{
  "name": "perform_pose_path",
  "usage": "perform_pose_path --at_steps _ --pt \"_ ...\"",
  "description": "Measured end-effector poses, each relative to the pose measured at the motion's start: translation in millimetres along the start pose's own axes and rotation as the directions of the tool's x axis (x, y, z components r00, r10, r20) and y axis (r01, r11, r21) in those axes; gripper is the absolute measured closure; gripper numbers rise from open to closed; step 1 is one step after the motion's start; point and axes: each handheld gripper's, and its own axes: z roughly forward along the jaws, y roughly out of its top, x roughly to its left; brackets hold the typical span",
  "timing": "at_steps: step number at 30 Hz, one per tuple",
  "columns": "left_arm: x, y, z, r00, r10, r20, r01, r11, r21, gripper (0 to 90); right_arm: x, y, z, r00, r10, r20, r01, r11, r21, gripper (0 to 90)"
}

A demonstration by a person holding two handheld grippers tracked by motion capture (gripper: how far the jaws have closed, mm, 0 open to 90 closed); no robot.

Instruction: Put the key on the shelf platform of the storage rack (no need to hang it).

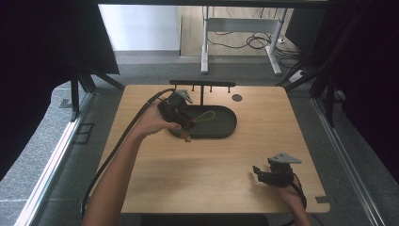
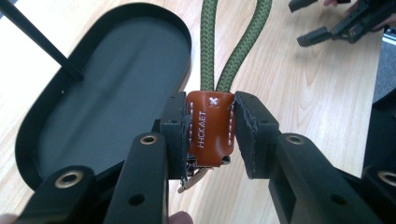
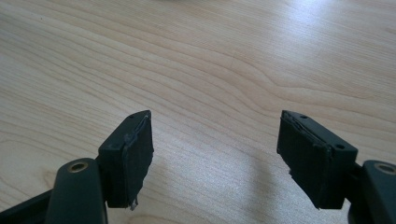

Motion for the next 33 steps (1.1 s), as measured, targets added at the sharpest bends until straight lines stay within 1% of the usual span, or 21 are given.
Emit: perform_pose_path --at_steps 6,11,13,16,20,24,29,31,32,33 --pt "7.9 7.3 4.3 1.0000 -0.007 0.005 0.007 0.9999 0.010 66.7 -0.2 -0.4 0.8 1.0000 -0.002 0.003 0.002 1.000 0.001 28.0" --pt "16.2 12.5 9.1 0.9999 -0.013 0.000 0.013 0.9999 0.006 66.6 0.8 -0.6 0.9 1.0000 -0.004 0.003 0.004 1.000 0.003 28.0" --pt "19.8 14.3 12.2 0.9998 -0.018 0.002 0.018 0.9997 0.014 66.6 1.1 -0.8 1.0 1.0000 -0.005 0.004 0.005 1.000 0.001 28.0" --pt "25.6 16.4 17.5 0.9996 -0.027 0.011 0.027 0.9996 0.012 66.7 0.8 -1.1 1.0 1.0000 -0.004 0.005 0.004 1.000 0.002 28.0" --pt "32.8 19.6 23.2 0.9992 -0.038 0.013 0.037 0.9992 0.014 66.7 0.6 -1.6 1.2 1.0000 -0.002 0.005 0.002 1.000 0.005 28.0" --pt "39.5 21.8 28.2 0.9985 -0.054 0.008 0.054 0.9984 0.018 66.7 -0.9 -2.3 1.0 1.0000 0.000 0.006 0.000 1.000 0.003 28.0" --pt "44.9 22.8 33.7 0.9983 -0.059 0.004 0.059 0.9980 0.022 66.7 -1.5 -2.7 0.5 1.0000 0.004 0.006 -0.004 1.000 0.005 28.0" --pt "47.2 22.9 38.7 0.9979 -0.065 -0.002 0.066 0.9975 0.025 66.7 -1.1 -2.8 0.4 1.0000 0.003 0.006 -0.003 1.000 0.004 28.0" --pt "48.3 23.0 40.1 0.9982 -0.060 -0.005 0.060 0.9976 0.035 66.7 -0.9 -2.9 0.6 1.0000 0.002 0.006 -0.002 1.000 0.004 28.0" --pt "48.3 23.0 40.1 0.9982 -0.060 -0.005 0.060 0.9976 0.035 66.7 -0.9 -2.9 0.6 1.0000 0.002 0.006 -0.002 1.000 0.004 28.0"
